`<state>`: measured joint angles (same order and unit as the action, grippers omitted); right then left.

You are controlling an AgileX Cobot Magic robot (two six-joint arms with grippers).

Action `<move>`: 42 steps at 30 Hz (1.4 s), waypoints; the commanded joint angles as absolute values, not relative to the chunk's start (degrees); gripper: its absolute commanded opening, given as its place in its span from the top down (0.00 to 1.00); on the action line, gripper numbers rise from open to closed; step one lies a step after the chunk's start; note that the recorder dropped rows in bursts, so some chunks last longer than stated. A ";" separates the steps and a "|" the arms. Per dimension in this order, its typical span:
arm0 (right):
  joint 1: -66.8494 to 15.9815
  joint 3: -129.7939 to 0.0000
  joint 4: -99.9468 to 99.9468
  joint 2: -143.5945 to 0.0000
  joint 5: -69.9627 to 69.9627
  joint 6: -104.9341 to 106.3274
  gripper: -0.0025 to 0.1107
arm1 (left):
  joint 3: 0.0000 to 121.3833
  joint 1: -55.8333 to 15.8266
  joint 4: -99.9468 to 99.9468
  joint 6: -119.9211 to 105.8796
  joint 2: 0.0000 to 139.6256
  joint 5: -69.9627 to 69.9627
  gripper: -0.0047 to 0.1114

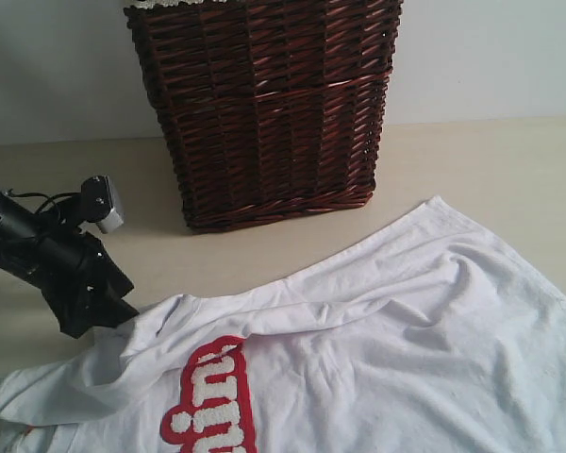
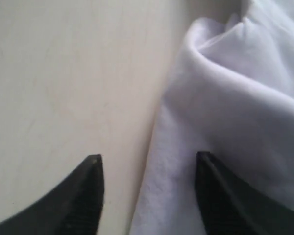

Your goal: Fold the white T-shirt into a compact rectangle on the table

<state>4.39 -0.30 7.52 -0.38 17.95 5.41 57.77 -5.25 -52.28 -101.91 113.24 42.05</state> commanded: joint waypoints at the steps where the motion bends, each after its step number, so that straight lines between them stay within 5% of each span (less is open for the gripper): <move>1: 4.73 0.00 7.34 0.00 17.55 5.83 0.88 | 57.97 -5.26 -55.29 -103.73 111.59 39.70 0.82; 3: 4.73 0.00 7.34 0.00 17.55 5.83 0.88 | 58.11 -5.26 -55.40 -104.66 110.56 39.68 0.96; 13: 4.73 0.00 7.34 0.00 17.55 5.83 0.88 | 58.11 -5.26 -56.42 -103.87 106.06 38.02 0.94; 18: 4.73 0.00 7.34 0.00 17.55 5.83 0.88 | 58.11 -5.26 -44.00 -101.72 111.63 45.65 0.40; 19: 4.73 0.00 7.34 0.00 17.55 5.83 0.88 | 58.11 -5.26 -44.25 -101.72 112.26 44.78 0.40; 26: 4.73 0.00 7.34 0.00 17.55 5.83 0.88 | 57.98 -8.07 -44.15 -103.02 115.68 39.67 0.96; 31: 4.73 0.00 7.34 0.00 17.55 5.83 0.88 | 57.98 -8.07 -44.15 -101.54 114.68 31.55 0.96; 37: 4.73 0.00 7.34 0.00 17.55 5.83 0.88 | 58.65 -7.94 -46.70 -100.65 107.63 5.28 0.96; 42: 4.73 0.00 7.34 0.00 17.55 5.83 0.88 | 60.38 -7.94 -46.70 -101.76 107.66 2.05 0.96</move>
